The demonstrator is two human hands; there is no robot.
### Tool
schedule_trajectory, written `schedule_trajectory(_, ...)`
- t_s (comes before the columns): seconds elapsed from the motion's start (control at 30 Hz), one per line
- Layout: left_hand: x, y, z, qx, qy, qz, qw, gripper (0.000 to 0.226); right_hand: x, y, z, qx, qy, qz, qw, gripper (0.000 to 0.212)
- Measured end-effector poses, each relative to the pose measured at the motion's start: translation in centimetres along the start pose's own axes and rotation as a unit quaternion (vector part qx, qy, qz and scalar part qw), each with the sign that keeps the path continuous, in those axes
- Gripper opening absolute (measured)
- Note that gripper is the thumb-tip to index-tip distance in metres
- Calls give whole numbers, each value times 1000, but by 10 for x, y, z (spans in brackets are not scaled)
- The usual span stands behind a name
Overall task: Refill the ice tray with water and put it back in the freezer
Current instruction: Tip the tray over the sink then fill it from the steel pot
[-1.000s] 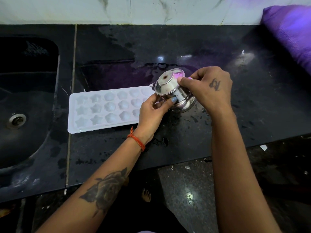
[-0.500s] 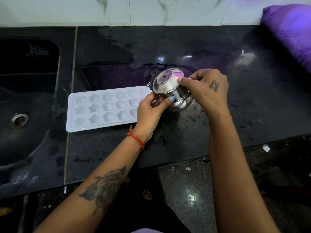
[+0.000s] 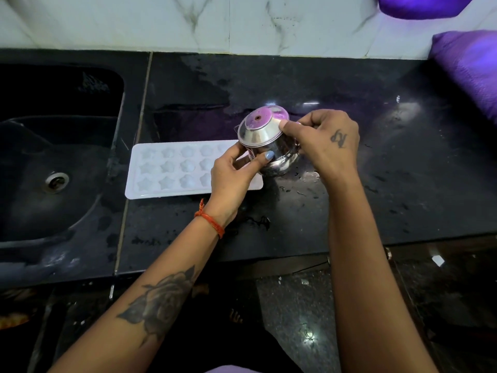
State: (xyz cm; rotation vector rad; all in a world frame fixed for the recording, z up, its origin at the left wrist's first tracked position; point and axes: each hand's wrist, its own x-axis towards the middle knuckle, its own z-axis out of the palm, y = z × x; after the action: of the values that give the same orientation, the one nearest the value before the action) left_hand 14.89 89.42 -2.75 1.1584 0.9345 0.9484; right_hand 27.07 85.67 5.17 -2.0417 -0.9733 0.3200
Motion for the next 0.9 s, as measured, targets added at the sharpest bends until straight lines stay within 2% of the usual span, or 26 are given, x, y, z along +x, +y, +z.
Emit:
schedule_trajectory(0.43, -28, 7, -67, -13, 100, 18, 995, 47, -30, -46, 47, -13, -78, -62, 995, 23)
schedule_trajectory(0.7, -32, -1, -102, -46, 109, 0, 993, 26, -44, -70, 78, -51, -98, -91, 990, 23)
schedule_trajectory(0.9, -32, -3, -114, -71, 102, -8, 992, 34, -50, -81, 90, -89, -86, -104, 987, 22)
